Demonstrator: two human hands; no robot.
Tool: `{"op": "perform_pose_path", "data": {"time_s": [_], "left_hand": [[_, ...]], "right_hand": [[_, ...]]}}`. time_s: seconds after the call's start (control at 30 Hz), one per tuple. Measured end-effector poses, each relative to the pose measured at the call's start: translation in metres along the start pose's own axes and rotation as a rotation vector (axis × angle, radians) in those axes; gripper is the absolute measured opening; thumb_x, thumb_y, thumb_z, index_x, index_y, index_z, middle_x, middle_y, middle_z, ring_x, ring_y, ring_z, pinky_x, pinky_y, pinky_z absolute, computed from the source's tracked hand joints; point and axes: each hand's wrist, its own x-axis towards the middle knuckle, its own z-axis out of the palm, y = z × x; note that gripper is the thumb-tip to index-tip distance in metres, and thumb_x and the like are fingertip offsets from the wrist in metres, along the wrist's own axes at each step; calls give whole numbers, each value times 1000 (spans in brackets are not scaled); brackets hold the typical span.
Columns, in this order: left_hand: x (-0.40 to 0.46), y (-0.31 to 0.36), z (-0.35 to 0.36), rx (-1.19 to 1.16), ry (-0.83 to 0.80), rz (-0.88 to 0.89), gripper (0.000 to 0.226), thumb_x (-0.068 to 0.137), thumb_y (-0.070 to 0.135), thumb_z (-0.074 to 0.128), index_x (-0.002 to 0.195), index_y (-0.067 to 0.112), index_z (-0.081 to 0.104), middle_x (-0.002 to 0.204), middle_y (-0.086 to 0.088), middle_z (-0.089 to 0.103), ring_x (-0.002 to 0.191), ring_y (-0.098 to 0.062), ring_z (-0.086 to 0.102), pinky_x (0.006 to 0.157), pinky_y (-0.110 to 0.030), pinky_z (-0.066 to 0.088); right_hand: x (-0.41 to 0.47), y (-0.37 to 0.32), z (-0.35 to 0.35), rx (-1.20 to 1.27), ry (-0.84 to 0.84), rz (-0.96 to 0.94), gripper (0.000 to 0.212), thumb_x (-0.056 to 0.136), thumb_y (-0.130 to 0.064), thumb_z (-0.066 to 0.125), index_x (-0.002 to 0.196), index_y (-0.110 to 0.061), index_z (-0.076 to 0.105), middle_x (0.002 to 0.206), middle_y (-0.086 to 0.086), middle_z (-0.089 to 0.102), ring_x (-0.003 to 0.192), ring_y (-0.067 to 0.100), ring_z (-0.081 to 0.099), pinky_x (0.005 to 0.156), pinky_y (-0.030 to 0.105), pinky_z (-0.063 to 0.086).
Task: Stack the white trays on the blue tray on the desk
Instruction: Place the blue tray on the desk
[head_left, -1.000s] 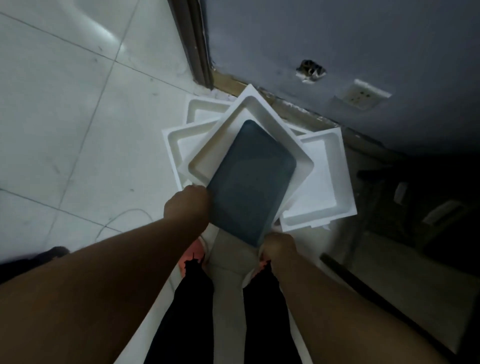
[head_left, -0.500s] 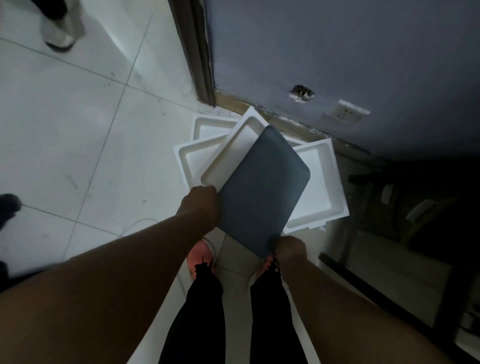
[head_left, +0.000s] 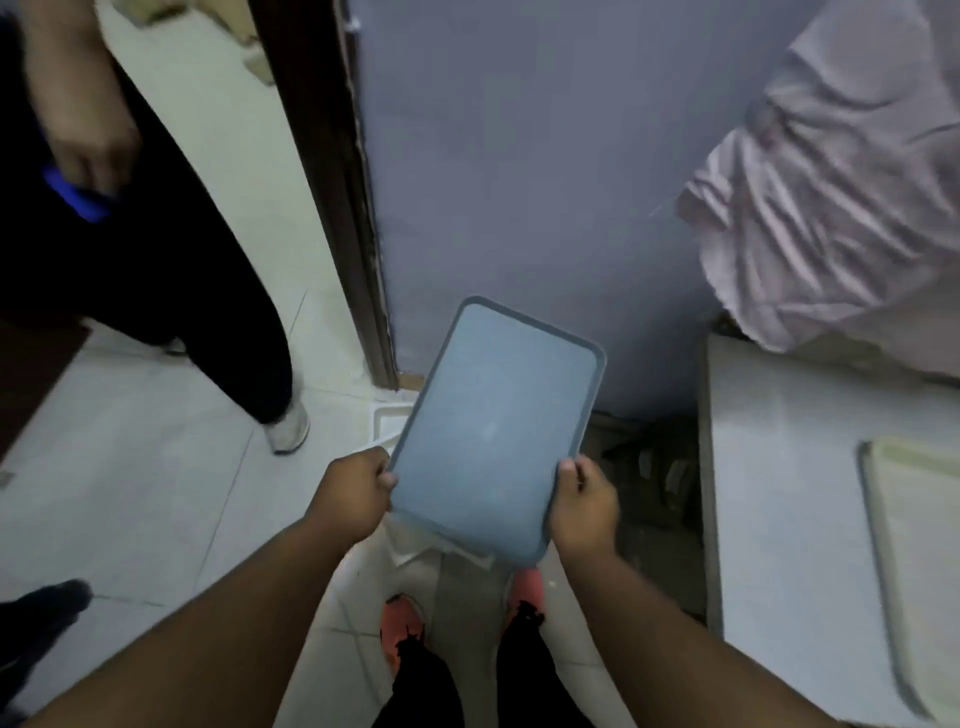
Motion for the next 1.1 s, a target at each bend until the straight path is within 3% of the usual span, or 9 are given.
{"op": "perform_pose_path", "data": {"time_s": [0.13, 0.27, 0.37, 0.43, 0.57, 0.73, 0.87, 0.97, 1.1], "left_hand": [[-29, 37, -26, 2, 17, 32, 24, 91, 11, 57, 70, 7, 47, 68, -7, 52, 65, -21, 45, 52, -27, 30], [-75, 78, -33, 66, -28, 109, 25, 88, 15, 58, 67, 9, 48, 70, -9, 58, 67, -24, 51, 54, -28, 35], [-109, 106, -17, 141, -116, 187, 21, 90, 22, 55, 73, 9, 56, 80, -9, 66, 75, -25, 60, 65, -31, 46], [-127, 121, 0, 206, -150, 237, 22, 93, 25, 51, 72, 17, 55, 83, -6, 65, 74, -20, 59, 65, -31, 49], [-160, 163, 49, 280, -205, 314, 29, 95, 27, 49, 66, 25, 44, 74, 3, 55, 67, -13, 51, 57, -27, 38], [-188, 235, 121, 338, -252, 369, 15, 93, 26, 50, 81, 22, 58, 93, -4, 68, 78, -17, 58, 66, -28, 43], [-207, 282, 177, 347, -291, 359, 23, 90, 32, 50, 90, 17, 67, 99, -3, 74, 86, -19, 69, 80, -32, 56], [-230, 325, 233, 395, -318, 378, 29, 93, 38, 48, 80, 18, 63, 94, -4, 72, 85, -19, 65, 74, -29, 52], [-249, 360, 282, 347, -379, 326, 36, 98, 26, 39, 67, 20, 55, 80, 0, 61, 73, -11, 56, 56, -17, 38]], "right_hand": [[-23, -36, -46, 78, 62, -46, 25, 99, -23, 48, 88, -16, 70, 90, 1, 70, 86, 19, 64, 77, 35, 51], [-45, -49, -112, 70, 84, -36, 25, 94, -21, 48, 83, -17, 70, 89, 1, 66, 82, 18, 62, 74, 34, 50], [-55, -40, -165, 95, 62, 0, 26, 92, -19, 48, 73, -14, 65, 78, 4, 67, 68, 16, 58, 63, 31, 47], [-55, -23, -187, 88, 72, 34, 25, 91, -16, 49, 70, -7, 61, 73, 9, 67, 64, 20, 55, 59, 32, 45], [-55, 20, -243, 123, 150, 101, 26, 92, -17, 45, 77, -2, 61, 75, 13, 67, 73, 36, 64, 57, 32, 45], [-46, 69, -335, 131, 282, 104, 24, 92, -8, 48, 71, 0, 58, 71, 14, 63, 64, 26, 51, 55, 32, 36], [-37, 104, -399, 141, 372, 131, 23, 95, -10, 50, 77, -10, 65, 76, 4, 64, 71, 23, 57, 56, 28, 39], [-26, 142, -460, 177, 387, 129, 20, 96, -11, 51, 84, -10, 67, 82, 4, 66, 76, 22, 60, 60, 27, 42], [-8, 177, -513, 118, 325, 161, 25, 96, -11, 50, 75, -11, 64, 76, 5, 66, 68, 17, 58, 55, 26, 43]]}}
